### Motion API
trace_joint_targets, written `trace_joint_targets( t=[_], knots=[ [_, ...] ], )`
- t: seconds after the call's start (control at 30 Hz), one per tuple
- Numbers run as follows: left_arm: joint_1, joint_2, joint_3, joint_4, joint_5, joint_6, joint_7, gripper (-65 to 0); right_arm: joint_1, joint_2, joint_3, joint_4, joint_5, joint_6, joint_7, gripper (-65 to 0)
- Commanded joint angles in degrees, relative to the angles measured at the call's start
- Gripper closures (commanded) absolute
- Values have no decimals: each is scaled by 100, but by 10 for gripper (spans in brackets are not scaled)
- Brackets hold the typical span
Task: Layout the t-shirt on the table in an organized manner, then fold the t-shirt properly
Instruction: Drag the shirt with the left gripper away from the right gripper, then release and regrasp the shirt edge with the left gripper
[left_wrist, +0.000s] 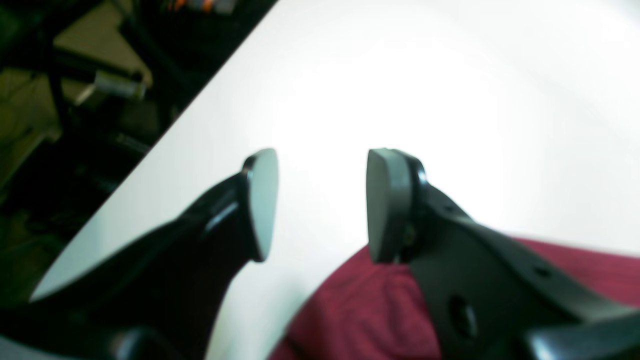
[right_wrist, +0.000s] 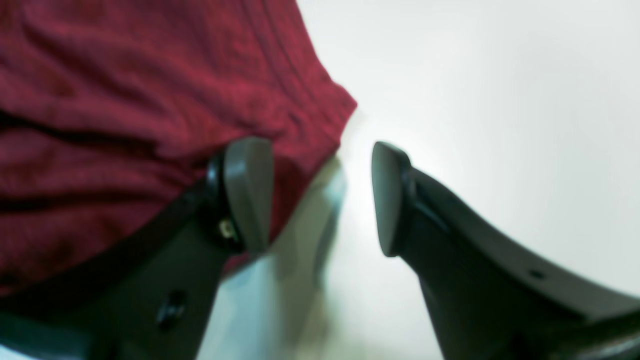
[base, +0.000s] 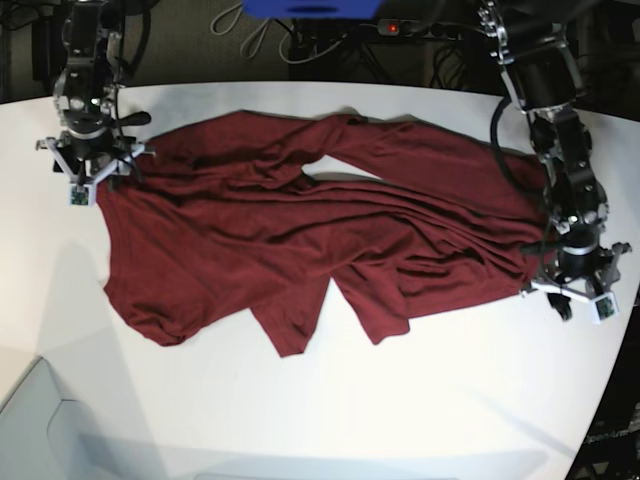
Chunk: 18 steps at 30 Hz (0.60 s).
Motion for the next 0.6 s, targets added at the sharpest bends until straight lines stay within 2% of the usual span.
trace_joint_targets(
  t=[0.0, 0.13, 0.33, 0.4, 0.57],
  knots=[
    [-149, 77, -2, 198, 5, 5, -147, -280, 20, 71, 28, 103, -12, -18, 114, -328],
    [-404, 420, 411, 242, 23, 5, -147, -280, 20, -44, 45, 112, -12, -18, 140, -328],
    [-554, 666, 2011, 189, 14, 49, -173, -281, 20, -79, 63, 375, -12, -18, 122, -328],
    [-677, 807, 2371, -136, 40, 58, -182, -281, 20, -105, 63, 560, -12, -18, 114, -330],
    [-1134, 1027, 2450, -1288, 40, 58, -191, -281, -103, -114, 28, 929, -12, -18, 105, -331]
  ],
)
